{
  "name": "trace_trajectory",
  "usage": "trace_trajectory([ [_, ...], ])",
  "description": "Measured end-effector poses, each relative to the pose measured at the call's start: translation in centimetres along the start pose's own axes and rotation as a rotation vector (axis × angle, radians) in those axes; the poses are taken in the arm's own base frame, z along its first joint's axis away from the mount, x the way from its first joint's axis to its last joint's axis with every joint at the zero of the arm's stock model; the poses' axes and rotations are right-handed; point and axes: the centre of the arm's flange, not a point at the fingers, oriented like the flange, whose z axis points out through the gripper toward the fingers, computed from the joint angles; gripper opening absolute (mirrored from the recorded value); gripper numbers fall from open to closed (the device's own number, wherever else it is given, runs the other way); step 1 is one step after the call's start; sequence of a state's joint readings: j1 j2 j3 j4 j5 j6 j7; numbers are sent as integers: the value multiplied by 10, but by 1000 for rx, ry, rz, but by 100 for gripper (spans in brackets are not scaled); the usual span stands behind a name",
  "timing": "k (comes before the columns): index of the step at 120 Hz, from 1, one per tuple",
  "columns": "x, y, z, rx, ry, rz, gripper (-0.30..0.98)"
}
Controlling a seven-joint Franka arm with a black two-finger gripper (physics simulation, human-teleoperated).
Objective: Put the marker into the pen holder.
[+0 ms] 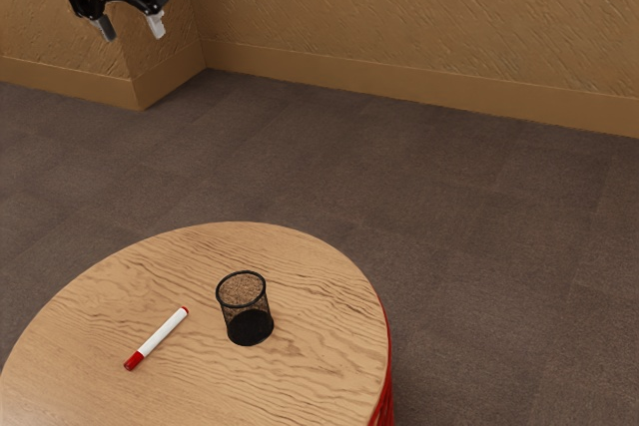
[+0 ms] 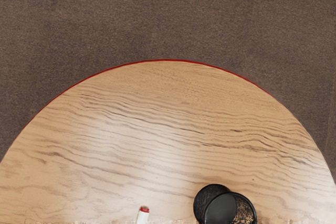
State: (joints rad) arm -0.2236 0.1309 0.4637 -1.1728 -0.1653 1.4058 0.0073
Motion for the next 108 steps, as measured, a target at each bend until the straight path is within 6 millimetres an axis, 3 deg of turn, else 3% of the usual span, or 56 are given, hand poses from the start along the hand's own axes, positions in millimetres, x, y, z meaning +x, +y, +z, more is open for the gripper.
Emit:
trace_trajectory([
  [9, 3, 3, 18, -6, -35, 3, 66],
  [24, 1, -56, 69, -9, -148, -105, 66],
  [28, 3, -65, 85, 5, -180, -123, 66],
  [34, -1, -73, 129, 16, -260, -138, 66],
  [39, -26, -89, 166, -10, -326, -161, 66],
  [52, -107, -145, 226, -63, -391, -243, 66],
  [56, -127, -153, 242, -65, -394, -254, 66],
  [69, -150, -150, 281, -42, -382, -234, 66],
  [96, -159, -142, 350, 21, -393, -208, 65],
  [108, -152, -111, 364, 42, -384, -141, 64],
])
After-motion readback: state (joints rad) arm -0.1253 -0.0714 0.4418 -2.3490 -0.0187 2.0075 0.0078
